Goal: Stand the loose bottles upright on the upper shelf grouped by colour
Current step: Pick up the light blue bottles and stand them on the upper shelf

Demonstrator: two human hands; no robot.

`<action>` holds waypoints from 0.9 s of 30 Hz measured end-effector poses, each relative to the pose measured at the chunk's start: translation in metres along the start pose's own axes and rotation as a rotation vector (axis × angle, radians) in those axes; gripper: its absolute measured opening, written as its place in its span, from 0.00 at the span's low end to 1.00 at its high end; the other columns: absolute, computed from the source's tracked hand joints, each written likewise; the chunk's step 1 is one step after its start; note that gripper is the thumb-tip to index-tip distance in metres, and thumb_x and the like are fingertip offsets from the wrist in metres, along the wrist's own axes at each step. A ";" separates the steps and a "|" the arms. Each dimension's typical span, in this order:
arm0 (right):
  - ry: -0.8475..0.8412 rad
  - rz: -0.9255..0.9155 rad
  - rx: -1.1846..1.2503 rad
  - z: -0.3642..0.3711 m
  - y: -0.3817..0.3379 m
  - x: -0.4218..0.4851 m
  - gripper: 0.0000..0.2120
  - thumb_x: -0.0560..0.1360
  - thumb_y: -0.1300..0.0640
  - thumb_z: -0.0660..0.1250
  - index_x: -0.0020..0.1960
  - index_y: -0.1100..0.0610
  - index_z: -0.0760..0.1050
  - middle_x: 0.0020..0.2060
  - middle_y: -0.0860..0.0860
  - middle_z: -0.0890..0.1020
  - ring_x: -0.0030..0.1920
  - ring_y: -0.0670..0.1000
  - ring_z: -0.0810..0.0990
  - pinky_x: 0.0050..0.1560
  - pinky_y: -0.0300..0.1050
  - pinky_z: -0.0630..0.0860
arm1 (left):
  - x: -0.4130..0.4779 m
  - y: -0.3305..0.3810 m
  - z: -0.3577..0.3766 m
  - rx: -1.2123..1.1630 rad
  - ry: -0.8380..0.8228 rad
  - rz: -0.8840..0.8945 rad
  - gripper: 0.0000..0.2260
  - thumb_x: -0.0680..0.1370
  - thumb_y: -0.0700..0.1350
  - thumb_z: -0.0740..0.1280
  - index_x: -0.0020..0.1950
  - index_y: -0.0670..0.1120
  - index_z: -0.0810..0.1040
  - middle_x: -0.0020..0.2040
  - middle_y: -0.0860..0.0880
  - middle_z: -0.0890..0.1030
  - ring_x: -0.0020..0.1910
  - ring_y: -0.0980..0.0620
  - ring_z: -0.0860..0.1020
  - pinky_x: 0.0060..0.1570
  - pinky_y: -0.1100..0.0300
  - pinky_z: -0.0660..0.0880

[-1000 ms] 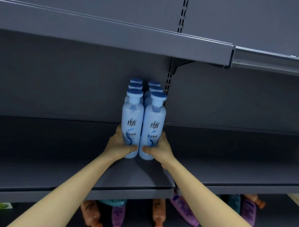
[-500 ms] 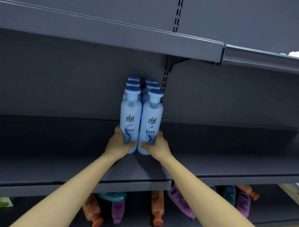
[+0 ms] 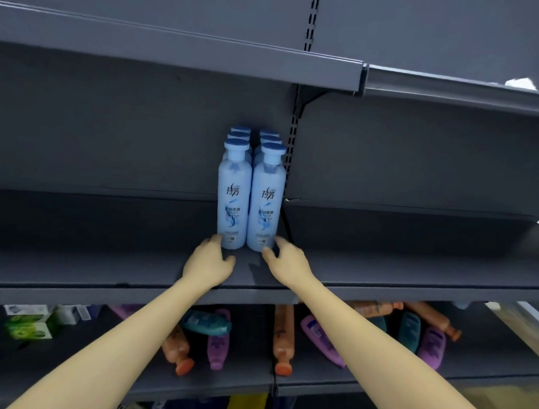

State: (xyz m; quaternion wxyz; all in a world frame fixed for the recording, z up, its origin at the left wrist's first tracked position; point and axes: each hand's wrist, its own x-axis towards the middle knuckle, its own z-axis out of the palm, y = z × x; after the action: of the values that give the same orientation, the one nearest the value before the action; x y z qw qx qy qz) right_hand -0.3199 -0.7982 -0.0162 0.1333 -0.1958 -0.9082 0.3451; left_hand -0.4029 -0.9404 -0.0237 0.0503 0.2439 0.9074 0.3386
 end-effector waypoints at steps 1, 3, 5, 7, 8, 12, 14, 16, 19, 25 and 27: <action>-0.029 0.000 -0.024 -0.001 0.001 -0.006 0.21 0.80 0.53 0.58 0.70 0.61 0.66 0.65 0.58 0.74 0.64 0.57 0.72 0.58 0.44 0.71 | -0.005 0.002 0.000 0.045 -0.010 -0.014 0.26 0.78 0.46 0.63 0.74 0.44 0.60 0.70 0.42 0.68 0.66 0.44 0.69 0.58 0.54 0.70; -0.093 0.007 -0.073 -0.005 0.003 -0.019 0.24 0.80 0.51 0.58 0.74 0.60 0.61 0.69 0.57 0.70 0.69 0.56 0.68 0.63 0.44 0.68 | -0.015 0.007 0.002 0.111 -0.015 -0.018 0.25 0.78 0.46 0.62 0.74 0.44 0.61 0.69 0.42 0.69 0.66 0.43 0.69 0.56 0.54 0.72; -0.118 0.011 -0.122 -0.010 0.007 -0.032 0.27 0.80 0.50 0.57 0.75 0.60 0.57 0.72 0.56 0.66 0.72 0.56 0.64 0.67 0.45 0.64 | -0.027 0.014 0.006 0.159 -0.004 0.011 0.24 0.78 0.47 0.62 0.72 0.43 0.63 0.68 0.42 0.70 0.64 0.43 0.70 0.55 0.53 0.72; -0.124 0.019 -0.165 -0.016 0.013 -0.047 0.27 0.80 0.50 0.57 0.75 0.60 0.57 0.72 0.57 0.65 0.72 0.56 0.63 0.69 0.46 0.64 | -0.042 0.021 0.012 0.207 -0.002 0.052 0.24 0.78 0.48 0.62 0.72 0.44 0.63 0.67 0.43 0.70 0.65 0.44 0.70 0.57 0.52 0.72; -0.124 0.025 -0.189 -0.020 0.017 -0.055 0.27 0.80 0.49 0.57 0.75 0.60 0.58 0.72 0.57 0.66 0.72 0.56 0.63 0.68 0.47 0.64 | -0.049 0.025 0.016 0.232 -0.003 0.074 0.25 0.77 0.48 0.62 0.73 0.44 0.62 0.68 0.43 0.70 0.65 0.44 0.69 0.58 0.51 0.71; -0.133 0.086 -0.272 -0.038 0.040 -0.098 0.25 0.80 0.49 0.57 0.72 0.61 0.62 0.67 0.58 0.71 0.68 0.58 0.67 0.64 0.50 0.68 | -0.088 0.049 0.036 0.309 -0.019 0.128 0.25 0.77 0.49 0.63 0.72 0.46 0.62 0.68 0.45 0.70 0.67 0.45 0.68 0.60 0.51 0.70; -0.144 0.128 -0.295 -0.047 0.053 -0.124 0.26 0.80 0.49 0.57 0.73 0.60 0.61 0.69 0.58 0.70 0.69 0.59 0.66 0.65 0.51 0.67 | -0.110 0.061 0.048 0.317 -0.047 0.142 0.25 0.77 0.50 0.63 0.72 0.46 0.63 0.67 0.45 0.70 0.67 0.45 0.68 0.61 0.50 0.69; -0.144 0.175 -0.307 -0.056 0.067 -0.153 0.26 0.79 0.48 0.57 0.74 0.59 0.60 0.69 0.58 0.70 0.69 0.59 0.67 0.65 0.51 0.68 | -0.134 0.070 0.059 0.318 -0.071 0.155 0.24 0.77 0.50 0.63 0.71 0.46 0.64 0.67 0.45 0.71 0.67 0.44 0.68 0.60 0.50 0.69; -0.141 0.244 -0.312 -0.069 0.085 -0.199 0.26 0.79 0.48 0.57 0.73 0.59 0.62 0.68 0.57 0.70 0.68 0.60 0.68 0.65 0.52 0.68 | -0.170 0.082 0.077 0.317 -0.122 0.160 0.23 0.76 0.49 0.64 0.69 0.45 0.65 0.65 0.45 0.72 0.65 0.43 0.70 0.58 0.50 0.71; -0.118 0.366 -0.307 -0.089 0.117 -0.283 0.24 0.78 0.47 0.59 0.70 0.58 0.65 0.64 0.58 0.73 0.65 0.60 0.70 0.61 0.52 0.71 | -0.235 0.100 0.113 0.320 -0.234 0.217 0.23 0.76 0.49 0.64 0.69 0.46 0.65 0.64 0.45 0.72 0.63 0.43 0.71 0.57 0.51 0.71; -0.126 0.408 -0.303 -0.094 0.124 -0.307 0.25 0.79 0.47 0.58 0.71 0.59 0.63 0.67 0.57 0.71 0.67 0.60 0.68 0.63 0.54 0.69 | -0.253 0.106 0.125 0.317 -0.261 0.246 0.22 0.76 0.50 0.64 0.68 0.46 0.66 0.63 0.45 0.73 0.63 0.43 0.71 0.57 0.51 0.72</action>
State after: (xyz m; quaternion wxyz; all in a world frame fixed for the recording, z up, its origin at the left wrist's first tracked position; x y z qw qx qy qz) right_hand 0.0207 -0.7969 -0.0649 -0.0269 -0.3709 -0.8977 0.2364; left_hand -0.1065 -0.9186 -0.0703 0.0868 0.3990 0.8985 0.1612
